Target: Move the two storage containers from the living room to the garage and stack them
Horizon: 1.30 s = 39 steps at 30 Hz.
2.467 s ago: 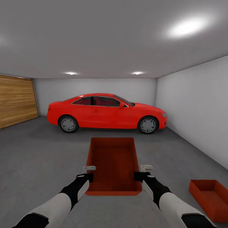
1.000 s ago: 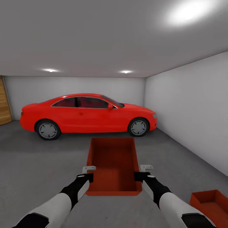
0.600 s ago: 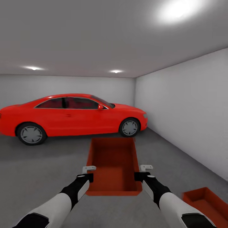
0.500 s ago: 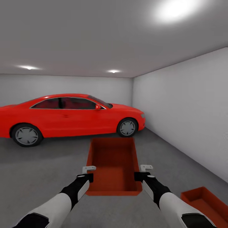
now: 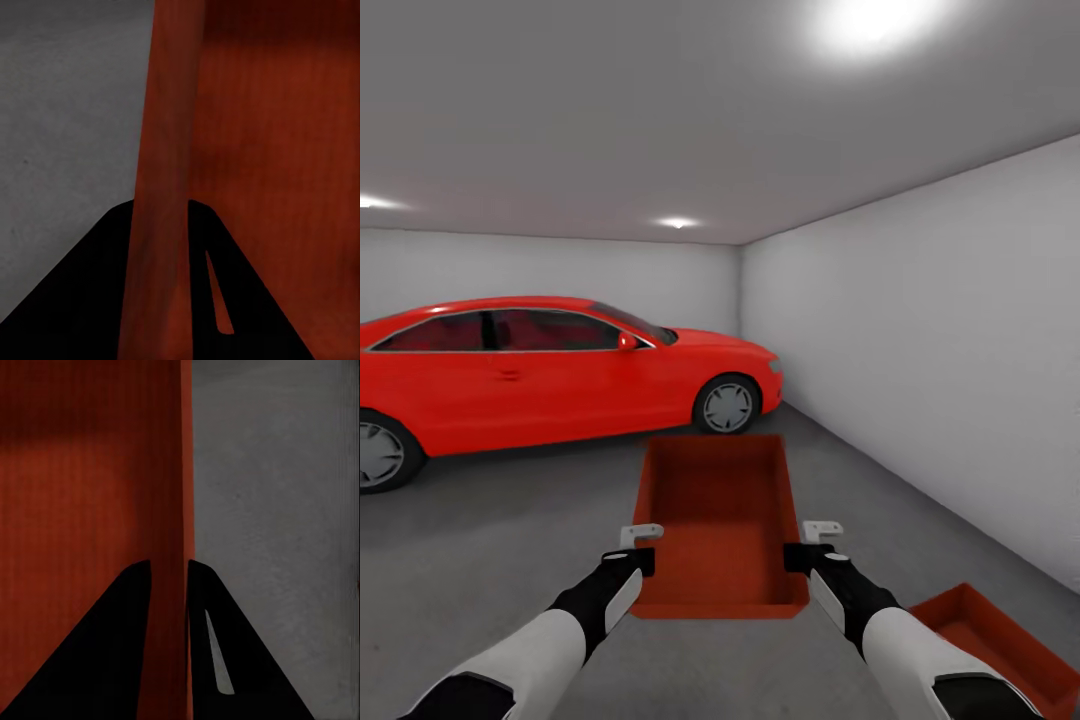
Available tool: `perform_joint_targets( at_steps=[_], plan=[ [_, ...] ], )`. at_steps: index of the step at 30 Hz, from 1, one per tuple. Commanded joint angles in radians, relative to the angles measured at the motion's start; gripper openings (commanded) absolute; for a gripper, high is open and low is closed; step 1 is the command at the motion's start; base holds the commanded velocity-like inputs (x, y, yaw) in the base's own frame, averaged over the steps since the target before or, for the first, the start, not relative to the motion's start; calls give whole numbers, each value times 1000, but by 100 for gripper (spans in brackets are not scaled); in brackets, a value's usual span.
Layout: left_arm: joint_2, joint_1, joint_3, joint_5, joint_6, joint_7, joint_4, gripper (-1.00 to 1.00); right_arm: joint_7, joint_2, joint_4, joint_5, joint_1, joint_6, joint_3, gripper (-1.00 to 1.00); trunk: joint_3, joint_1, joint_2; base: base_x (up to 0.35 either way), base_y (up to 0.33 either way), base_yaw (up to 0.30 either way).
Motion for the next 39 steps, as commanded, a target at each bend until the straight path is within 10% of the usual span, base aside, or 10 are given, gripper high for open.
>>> perform_joint_targets(
  at_steps=[1,39],
  plan=[
    [53,-1,51,-8,-29,8,-6,-100,1,-4,0,-9,0,5,-14,-100,0,1,-1,322,0,-245],
    [53,-1,51,-8,-31,8,-6,-100,1,-3,0,-12,0,7,-14,-100,-9,1,-1,322,0,-257]
  ],
)
